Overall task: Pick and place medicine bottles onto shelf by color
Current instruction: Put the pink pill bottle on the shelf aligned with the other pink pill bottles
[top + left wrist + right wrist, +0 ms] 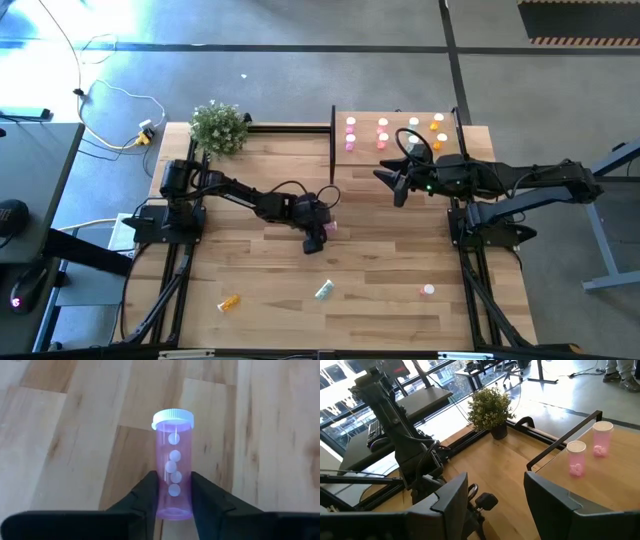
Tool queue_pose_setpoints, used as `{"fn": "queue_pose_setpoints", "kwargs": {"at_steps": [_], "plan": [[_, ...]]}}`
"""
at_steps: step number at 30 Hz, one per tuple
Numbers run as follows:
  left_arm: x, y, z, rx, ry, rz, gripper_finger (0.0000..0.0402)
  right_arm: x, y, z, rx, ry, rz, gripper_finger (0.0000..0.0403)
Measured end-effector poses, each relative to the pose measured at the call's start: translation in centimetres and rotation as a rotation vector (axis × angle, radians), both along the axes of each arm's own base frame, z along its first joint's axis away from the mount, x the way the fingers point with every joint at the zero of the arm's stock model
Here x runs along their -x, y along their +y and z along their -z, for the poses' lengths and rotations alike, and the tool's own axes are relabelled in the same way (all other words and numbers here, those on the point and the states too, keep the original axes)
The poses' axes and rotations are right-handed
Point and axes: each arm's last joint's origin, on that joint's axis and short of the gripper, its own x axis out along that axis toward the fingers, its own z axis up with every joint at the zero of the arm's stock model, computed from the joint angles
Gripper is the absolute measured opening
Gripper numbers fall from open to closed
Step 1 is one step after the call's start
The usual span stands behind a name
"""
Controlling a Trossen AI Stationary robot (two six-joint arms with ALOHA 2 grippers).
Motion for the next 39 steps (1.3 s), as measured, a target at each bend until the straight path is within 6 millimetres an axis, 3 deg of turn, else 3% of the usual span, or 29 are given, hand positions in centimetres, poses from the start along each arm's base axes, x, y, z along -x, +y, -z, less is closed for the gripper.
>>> {"fn": "queue_pose_setpoints", "kwargs": {"at_steps": [9,15,24,34,39], "plan": [[0.2,0.4,-2.8,0.075,-0.097,0.034,0.0095,-0.1,-0.1,-0.3,-0.012,-0.043,0.013,0.0226],[-0.1,0.6,-7.5,0.096,-0.354,0.045,0.0095,-0.3,-0.7,-1.4,-0.014,-0.151,-0.036,0.0258],[-0.1,1.6,-14.3,0.053,-0.828,0.028,0.0095,-0.4,-0.5,-1.2,0.074,-0.093,-0.190,0.0259],[-0.1,2.1,-16.4,0.058,-1.042,0.001,0.0095,-0.7,-0.4,-1.6,0.119,-0.131,-0.250,0.0259],[-0.1,2.1,-17.0,0.054,-1.106,-0.011,0.0095,-1.9,-0.3,-1.5,0.119,-0.166,-0.287,0.0259]]}}
